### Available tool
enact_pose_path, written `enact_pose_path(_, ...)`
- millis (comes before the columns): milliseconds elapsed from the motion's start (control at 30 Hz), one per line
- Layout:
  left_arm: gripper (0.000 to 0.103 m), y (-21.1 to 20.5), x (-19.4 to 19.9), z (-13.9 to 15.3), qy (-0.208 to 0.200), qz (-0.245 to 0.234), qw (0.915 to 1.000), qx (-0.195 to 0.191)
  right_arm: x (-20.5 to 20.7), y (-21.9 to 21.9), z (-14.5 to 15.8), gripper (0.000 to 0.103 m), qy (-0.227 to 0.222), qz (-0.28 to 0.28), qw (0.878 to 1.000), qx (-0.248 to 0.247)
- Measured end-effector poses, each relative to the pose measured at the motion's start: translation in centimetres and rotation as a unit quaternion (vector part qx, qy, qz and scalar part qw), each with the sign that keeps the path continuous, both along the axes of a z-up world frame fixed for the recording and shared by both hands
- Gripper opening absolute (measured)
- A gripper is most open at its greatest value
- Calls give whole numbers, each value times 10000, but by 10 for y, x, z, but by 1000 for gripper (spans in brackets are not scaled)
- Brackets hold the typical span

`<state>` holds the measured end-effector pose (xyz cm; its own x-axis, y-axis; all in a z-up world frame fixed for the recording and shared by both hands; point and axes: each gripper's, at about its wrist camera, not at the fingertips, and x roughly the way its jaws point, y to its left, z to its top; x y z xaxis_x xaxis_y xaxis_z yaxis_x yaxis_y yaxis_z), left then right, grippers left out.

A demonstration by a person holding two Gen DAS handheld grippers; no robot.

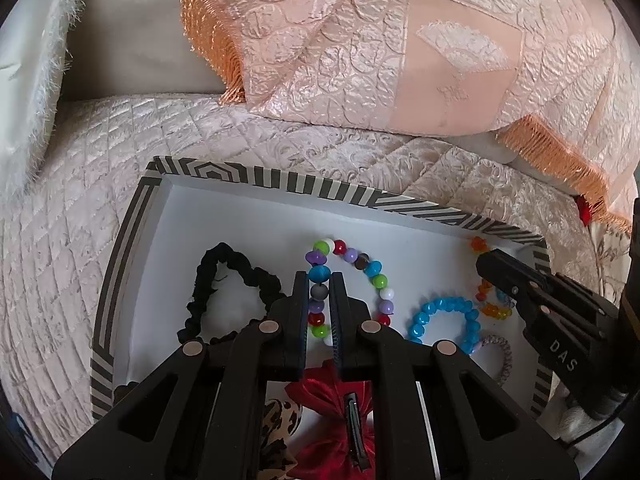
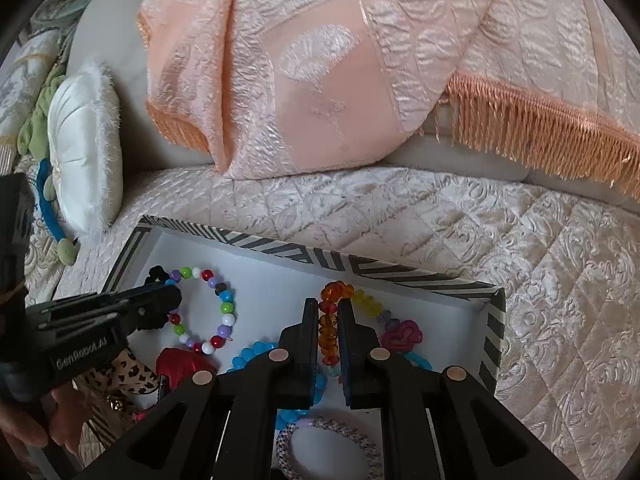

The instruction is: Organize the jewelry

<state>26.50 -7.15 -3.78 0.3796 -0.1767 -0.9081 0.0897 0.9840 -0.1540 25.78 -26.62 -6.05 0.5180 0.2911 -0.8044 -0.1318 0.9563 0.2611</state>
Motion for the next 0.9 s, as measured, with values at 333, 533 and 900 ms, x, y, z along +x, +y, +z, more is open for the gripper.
enact_pose_path(333, 33, 3, -5, -5, 80, 169, 9998, 33, -13, -7, 6, 9, -95, -65, 9998, 130)
enact_pose_path(533, 47, 1, -16, 1, -33, 133, 9999, 41, -27, -8, 14, 17, -214, -82, 9997, 128)
enact_pose_path(900, 57, -6, -65, 35, -485, -157, 9987, 85, -78, -4, 47, 39, -590, -135, 9980, 197)
